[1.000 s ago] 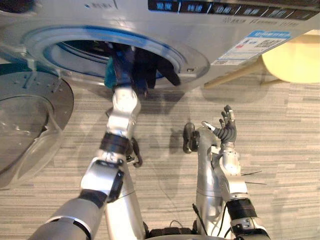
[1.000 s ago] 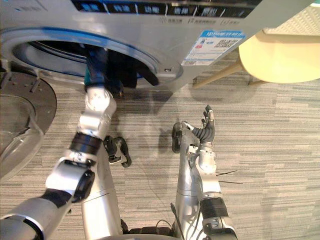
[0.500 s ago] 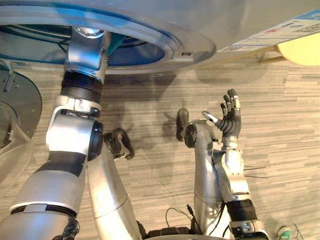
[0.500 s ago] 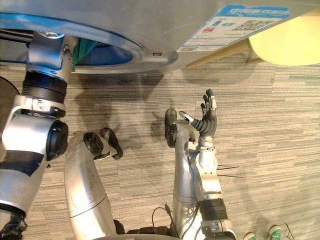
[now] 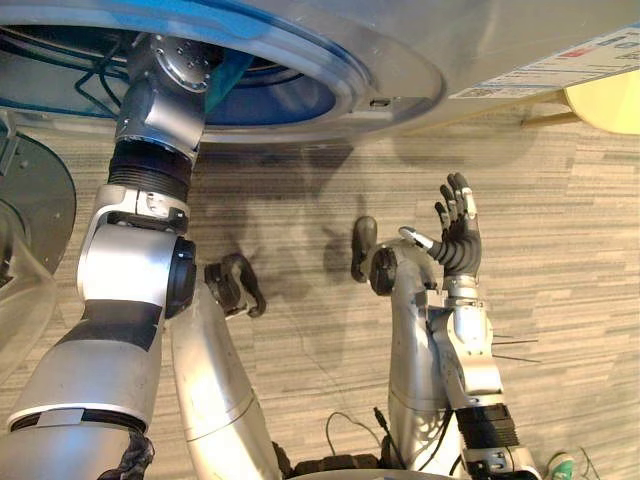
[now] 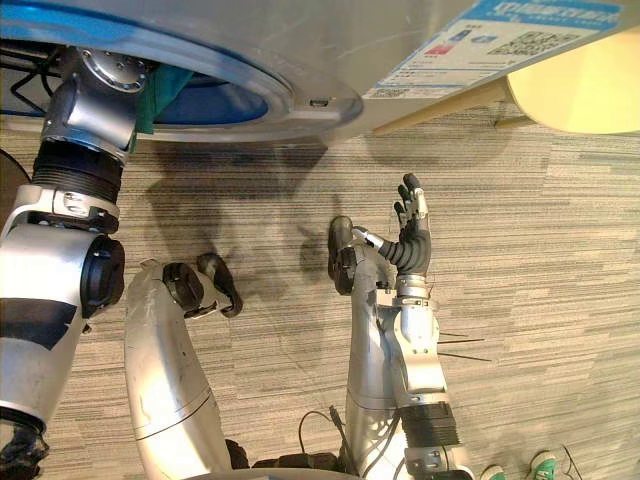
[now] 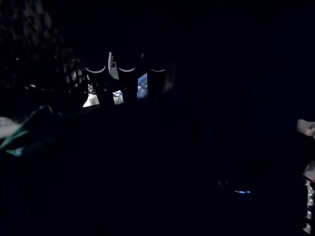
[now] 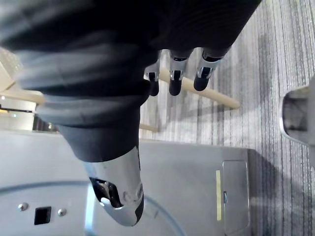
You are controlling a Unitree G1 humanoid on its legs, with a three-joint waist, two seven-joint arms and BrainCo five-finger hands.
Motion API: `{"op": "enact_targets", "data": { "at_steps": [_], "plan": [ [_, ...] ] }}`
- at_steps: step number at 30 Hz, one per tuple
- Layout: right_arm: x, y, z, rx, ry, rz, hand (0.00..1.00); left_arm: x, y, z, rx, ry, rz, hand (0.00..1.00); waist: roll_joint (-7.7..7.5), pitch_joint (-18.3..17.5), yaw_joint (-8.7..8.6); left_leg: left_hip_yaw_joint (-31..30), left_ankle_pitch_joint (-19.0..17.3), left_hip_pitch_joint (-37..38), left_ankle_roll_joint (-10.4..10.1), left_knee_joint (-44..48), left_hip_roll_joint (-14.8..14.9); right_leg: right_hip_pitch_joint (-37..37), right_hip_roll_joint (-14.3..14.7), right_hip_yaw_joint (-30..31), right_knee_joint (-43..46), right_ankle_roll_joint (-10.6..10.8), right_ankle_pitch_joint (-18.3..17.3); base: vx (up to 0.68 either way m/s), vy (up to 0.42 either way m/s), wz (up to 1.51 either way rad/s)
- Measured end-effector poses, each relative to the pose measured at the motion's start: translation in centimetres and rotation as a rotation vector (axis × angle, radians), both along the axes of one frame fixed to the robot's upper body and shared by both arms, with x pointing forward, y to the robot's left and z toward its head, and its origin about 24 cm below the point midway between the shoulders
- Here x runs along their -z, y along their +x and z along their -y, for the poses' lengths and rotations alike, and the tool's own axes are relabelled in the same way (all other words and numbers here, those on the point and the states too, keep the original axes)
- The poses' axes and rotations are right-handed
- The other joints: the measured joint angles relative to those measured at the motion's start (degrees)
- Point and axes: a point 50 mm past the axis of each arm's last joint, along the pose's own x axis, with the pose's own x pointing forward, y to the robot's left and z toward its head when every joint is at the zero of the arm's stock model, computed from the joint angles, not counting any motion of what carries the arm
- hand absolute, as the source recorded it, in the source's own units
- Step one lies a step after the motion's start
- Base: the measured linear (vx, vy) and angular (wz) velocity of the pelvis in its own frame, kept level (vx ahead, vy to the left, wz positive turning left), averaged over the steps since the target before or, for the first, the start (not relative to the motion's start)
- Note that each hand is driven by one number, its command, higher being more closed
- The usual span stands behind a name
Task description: Pick up the laundry basket with both hands and put the clothes into the washing machine.
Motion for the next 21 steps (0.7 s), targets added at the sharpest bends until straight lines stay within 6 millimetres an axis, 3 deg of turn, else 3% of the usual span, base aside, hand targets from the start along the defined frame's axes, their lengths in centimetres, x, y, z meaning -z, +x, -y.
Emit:
{"op": "enact_targets", "data": {
  "at_steps": [8,11,13,16,19,21],
  "plan": [
    [1.5,-0.9,-0.1,-0.008,-0.016,-0.056,0.0,0.1,-1.7,-2.6,-0.002,-0.083,0.117,0.0,-2.34,-2.3,0.45,-1.95,0.96,1.79,-1.72,-1.44,-1.93,2.87,-2.21,-2.42,1.23,-1.69,-2.42,0.01,-0.035,0.19],
    [1.5,-0.8,-0.1,-0.003,-0.022,-0.057,0.0,1.5,-2.3,-3.2,0.046,-0.141,0.166,0.0,-2.25,-2.87,1.23,-2.07,1.2,2.67,-2.18,-2.13,-2.13,3.6,-2.46,-2.66,1.41,-1.97,-3.14,0.0,-0.047,0.14],
    [1.7,-0.8,-0.1,0.008,-0.017,-0.067,0.0,2.7,-2.8,-2.5,0.106,-0.161,0.193,0.0,-2.24,-3.79,1.44,-2.2,1.43,2.84,-2.61,-2.67,-2.57,3.61,-3.03,-2.91,1.73,-2.4,-3.66,0.01,-0.057,0.18],
    [2.2,-0.7,-0.1,0.016,-0.01,-0.094,0.0,6.2,-3.2,-1.7,0.234,-0.27,0.19,0.0,-2.24,-4.3,1.99,-3.09,1.87,4.53,-3.27,-3.84,-2.9,5.58,-3.26,-3.96,1.5,-3.09,-4.37,0.02,-0.067,0.14],
    [3.1,-0.6,0.2,0.041,-0.037,-0.147,0.0,13.4,-3.5,0.1,0.351,-0.425,0.071,0.0,-2.07,-4.39,2.69,-3.08,2.23,9.3,-3.98,-6.65,-2.9,10.42,-3.19,-4.68,-0.62,-3.24,-4.79,0.03,-0.069,0.08],
    [4.5,-0.7,1.0,0.087,-0.058,-0.221,0.0,21.0,-4.2,2.3,0.399,-0.593,-0.118,0.0,-1.8,-4.69,3.53,-2.29,2.59,15.42,-4.4,-10.81,-2.93,16.27,-3.15,-5.13,-4.04,-3.11,-4.94,0.05,-0.089,0.09]
  ]
}}
